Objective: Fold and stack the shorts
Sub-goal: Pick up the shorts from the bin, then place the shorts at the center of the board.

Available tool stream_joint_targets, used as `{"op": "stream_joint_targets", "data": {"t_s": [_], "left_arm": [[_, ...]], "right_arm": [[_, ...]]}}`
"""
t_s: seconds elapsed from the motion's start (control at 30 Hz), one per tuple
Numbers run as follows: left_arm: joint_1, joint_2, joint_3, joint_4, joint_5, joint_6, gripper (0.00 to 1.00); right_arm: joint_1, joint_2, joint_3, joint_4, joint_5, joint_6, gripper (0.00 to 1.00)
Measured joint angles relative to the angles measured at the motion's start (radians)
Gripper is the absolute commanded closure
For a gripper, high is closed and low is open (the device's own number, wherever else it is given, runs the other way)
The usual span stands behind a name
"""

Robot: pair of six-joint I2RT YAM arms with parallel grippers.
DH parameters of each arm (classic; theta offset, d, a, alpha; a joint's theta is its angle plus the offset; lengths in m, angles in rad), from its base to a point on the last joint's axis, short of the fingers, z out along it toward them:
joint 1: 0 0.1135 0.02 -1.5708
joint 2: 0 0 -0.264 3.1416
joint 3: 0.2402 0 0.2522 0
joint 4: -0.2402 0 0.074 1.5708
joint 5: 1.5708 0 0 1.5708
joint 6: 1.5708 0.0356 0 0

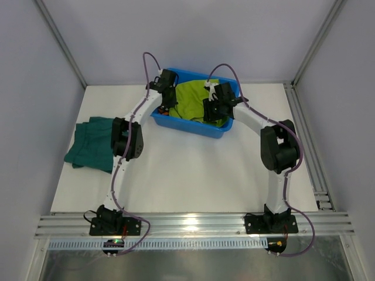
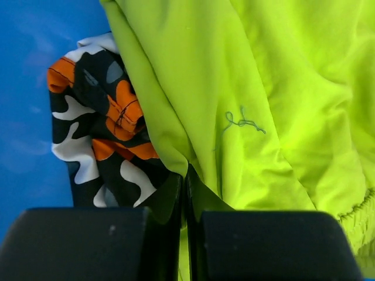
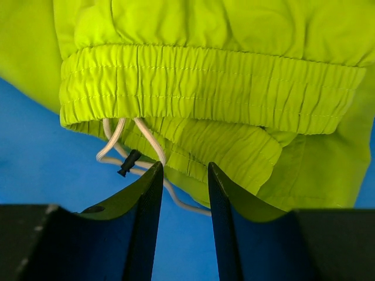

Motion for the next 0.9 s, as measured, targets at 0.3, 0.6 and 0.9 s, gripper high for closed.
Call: {"op": "stream_joint_targets", "data": {"t_s": [0.3,0.6,0.9], "left_arm": [[0.000,-0.186,-0.080,0.105,0.123,-0.066,1.00],[-0.019,-0.525,-0.052,0.151,0.248,-0.138,1.00],[-0.031,-1.009,-0.252,0.132,0.301,-0.109,1.00]], "right_arm": [[-0.026,0.002,0.212,-0.078,0.070,0.100,0.37],[-0.074,-0.235,0.079,-0.131,0.348,0.278,0.28],[-0.129,-0.211,-0.085,-0.151,0.432,0.371,0.34]]}}
